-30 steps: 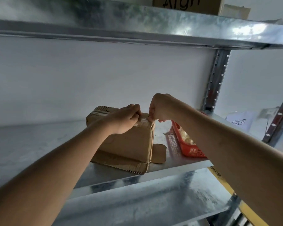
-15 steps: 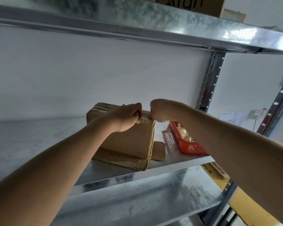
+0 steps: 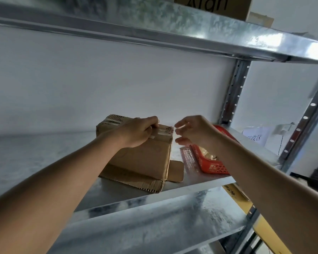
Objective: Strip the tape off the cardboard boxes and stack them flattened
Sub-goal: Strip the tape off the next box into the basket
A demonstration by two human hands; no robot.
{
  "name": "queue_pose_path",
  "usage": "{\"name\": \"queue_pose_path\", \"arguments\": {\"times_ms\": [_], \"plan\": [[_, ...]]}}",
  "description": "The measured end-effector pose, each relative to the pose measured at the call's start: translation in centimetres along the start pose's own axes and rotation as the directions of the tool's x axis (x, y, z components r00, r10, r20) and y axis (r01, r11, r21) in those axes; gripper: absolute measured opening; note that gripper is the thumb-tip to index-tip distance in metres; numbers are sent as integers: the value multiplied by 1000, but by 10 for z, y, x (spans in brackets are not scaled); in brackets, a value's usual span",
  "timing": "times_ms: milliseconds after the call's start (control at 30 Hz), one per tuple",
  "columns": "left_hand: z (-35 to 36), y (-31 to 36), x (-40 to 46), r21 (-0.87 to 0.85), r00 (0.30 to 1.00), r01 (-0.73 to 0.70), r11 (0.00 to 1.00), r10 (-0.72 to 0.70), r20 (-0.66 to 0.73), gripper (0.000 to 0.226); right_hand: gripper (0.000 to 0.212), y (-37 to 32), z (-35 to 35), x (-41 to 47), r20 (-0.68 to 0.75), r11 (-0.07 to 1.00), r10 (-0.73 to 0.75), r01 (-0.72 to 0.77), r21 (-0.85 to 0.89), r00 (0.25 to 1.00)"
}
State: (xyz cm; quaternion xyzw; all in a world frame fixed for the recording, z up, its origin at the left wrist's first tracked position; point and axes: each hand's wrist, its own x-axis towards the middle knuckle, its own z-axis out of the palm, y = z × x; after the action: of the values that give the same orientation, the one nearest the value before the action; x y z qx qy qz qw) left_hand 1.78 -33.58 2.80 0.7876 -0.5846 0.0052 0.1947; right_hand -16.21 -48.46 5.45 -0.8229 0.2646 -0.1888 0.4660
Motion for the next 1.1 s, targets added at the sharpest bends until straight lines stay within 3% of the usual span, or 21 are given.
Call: {"name": "queue_pose_path", "arguments": {"times_ms": [100, 233, 533, 667, 767, 967, 1100], "plan": [[0, 0, 1, -88, 1000, -9, 996, 10, 3, 38, 23, 15, 16, -11, -91, 997, -37, 43, 63, 995], [-3, 1, 2, -212, 998, -31, 977, 42, 45, 47, 15, 26, 31, -17, -267, 983, -151, 173, 61, 952], [-7, 3, 2, -279, 988, -73, 958, 107, 110, 36, 23, 48, 47, -15, -367, 968, -168, 224, 114, 915], [-6, 3, 3, -302, 988, -62, 951, 101, 115, 36, 18, 53, 46, -7, -288, 955, -120, 189, 228, 950], [-4, 4, 4, -324, 989, -43, 945, 86, 120, 39, 26, 53, 45, -2, -237, 946, -126, 189, 262, 963], [1, 4, 6, -368, 992, -24, 929, 67, 105, 32, 26, 46, 57, -2, -178, 982, -149, 125, -140, 973], [1, 3, 4, -367, 993, -32, 930, 72, 97, 32, 15, 50, 61, -5, -203, 988, -144, 131, -76, 969]]}}
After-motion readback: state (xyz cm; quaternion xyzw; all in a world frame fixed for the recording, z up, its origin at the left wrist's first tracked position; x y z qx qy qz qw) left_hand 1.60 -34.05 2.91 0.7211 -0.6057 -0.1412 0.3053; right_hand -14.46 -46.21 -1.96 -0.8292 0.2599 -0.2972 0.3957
